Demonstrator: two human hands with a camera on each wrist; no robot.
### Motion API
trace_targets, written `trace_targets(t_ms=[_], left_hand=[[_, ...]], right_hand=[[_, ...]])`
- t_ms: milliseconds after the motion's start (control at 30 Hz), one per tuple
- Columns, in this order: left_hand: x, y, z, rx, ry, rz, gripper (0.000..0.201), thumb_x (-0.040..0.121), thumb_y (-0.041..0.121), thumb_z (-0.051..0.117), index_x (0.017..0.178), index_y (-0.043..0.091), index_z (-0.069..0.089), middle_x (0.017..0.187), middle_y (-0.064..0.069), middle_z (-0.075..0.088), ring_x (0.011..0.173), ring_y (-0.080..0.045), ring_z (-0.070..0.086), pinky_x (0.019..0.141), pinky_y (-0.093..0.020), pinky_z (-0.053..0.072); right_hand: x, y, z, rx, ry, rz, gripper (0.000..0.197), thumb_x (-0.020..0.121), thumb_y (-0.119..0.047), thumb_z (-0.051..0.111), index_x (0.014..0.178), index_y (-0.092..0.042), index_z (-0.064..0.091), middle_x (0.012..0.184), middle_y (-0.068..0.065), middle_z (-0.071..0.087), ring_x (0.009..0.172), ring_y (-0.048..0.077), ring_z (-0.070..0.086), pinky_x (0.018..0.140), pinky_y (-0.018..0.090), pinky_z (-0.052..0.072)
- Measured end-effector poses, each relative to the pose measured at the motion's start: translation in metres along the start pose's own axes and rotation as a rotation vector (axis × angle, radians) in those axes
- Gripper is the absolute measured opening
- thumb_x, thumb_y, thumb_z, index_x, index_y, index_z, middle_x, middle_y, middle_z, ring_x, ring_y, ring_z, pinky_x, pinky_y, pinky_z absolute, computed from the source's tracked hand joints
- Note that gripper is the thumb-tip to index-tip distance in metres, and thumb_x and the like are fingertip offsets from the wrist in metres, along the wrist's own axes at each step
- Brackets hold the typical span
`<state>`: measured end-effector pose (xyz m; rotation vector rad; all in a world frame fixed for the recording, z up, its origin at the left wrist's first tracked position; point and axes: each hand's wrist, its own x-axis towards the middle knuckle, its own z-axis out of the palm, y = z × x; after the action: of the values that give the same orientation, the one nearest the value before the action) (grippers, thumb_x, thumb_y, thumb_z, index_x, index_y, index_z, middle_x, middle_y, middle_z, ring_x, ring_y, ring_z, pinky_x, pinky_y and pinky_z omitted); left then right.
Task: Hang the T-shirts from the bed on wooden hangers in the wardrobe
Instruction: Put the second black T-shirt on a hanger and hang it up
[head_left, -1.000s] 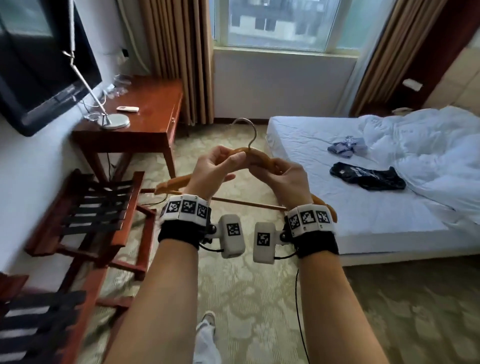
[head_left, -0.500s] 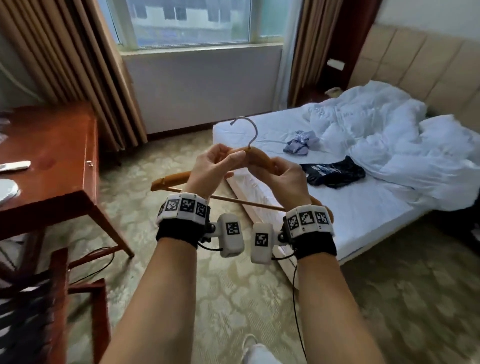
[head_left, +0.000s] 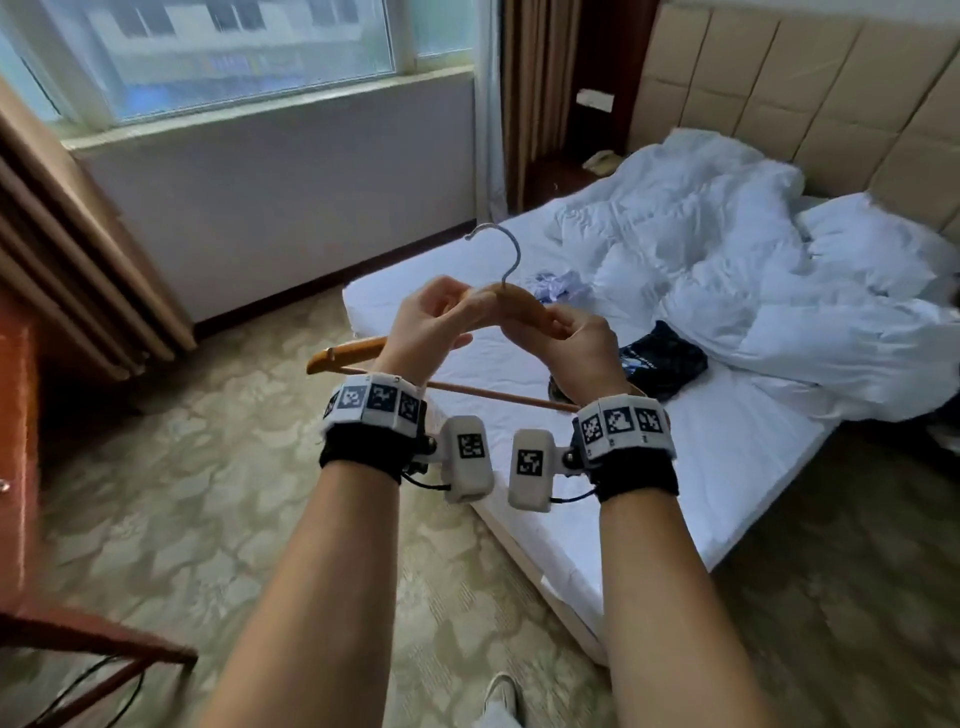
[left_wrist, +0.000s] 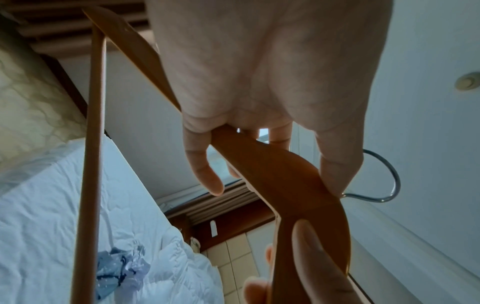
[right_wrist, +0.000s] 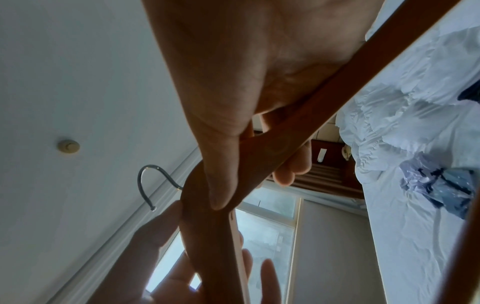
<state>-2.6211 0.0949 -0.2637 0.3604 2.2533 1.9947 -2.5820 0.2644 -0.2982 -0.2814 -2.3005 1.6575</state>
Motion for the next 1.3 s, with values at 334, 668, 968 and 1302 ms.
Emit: trace_targets(t_ms=[334,668,968,1302], left_hand=[[0.182,-0.040,0.087,-0.085,-0.176,-0.048,0.029,0.088,0.021,0.072,0.096,-0.005,0.061,0.090,-0.016,0.062,0.085,-0.022,0.061,0.080,-0.038,0.053],[0.365,-0.092,0.141,-0.129,-0.374,-0.073,0.041,0.063,0.043,0.077,0.080,0.009,0.064,0.081,-0.016,0.059,0.077,-0.022,0.057,0.072,-0.036,0.046],[0.481,-0.151,0.206,-0.034,-0.633,-0.108,0.036,0.063,0.041,0.079,0.080,0.011,0.071,0.069,0.003,0.062,0.069,-0.012,0.058,0.070,-0.031,0.046],[0.542,-0.252,0.268,0.190,-0.706,-0.354,0.041,0.088,0.028,0.073,0.120,0.006,0.063,0.103,-0.002,0.061,0.090,-0.012,0.060,0.082,-0.038,0.054]], right_hand=[[0.145,0.060,-0.047,-0.044,0.102,0.083,0.043,0.060,-0.065,0.073,0.091,-0.035,0.073,0.084,0.000,0.074,0.091,0.024,0.069,0.089,0.048,0.055],[0.298,0.128,-0.053,-0.083,0.170,0.238,0.009,0.085,-0.035,0.076,0.087,-0.041,0.069,0.075,-0.015,0.067,0.082,0.012,0.065,0.089,0.042,0.053],[0.393,0.192,-0.067,-0.065,0.188,0.478,0.041,0.065,-0.049,0.074,0.096,-0.023,0.074,0.085,0.000,0.075,0.082,0.016,0.072,0.086,0.040,0.058],[0.433,0.302,-0.080,-0.093,0.283,0.724,0.017,0.078,-0.031,0.078,0.067,-0.022,0.068,0.060,-0.011,0.061,0.064,0.013,0.057,0.074,0.037,0.052]])
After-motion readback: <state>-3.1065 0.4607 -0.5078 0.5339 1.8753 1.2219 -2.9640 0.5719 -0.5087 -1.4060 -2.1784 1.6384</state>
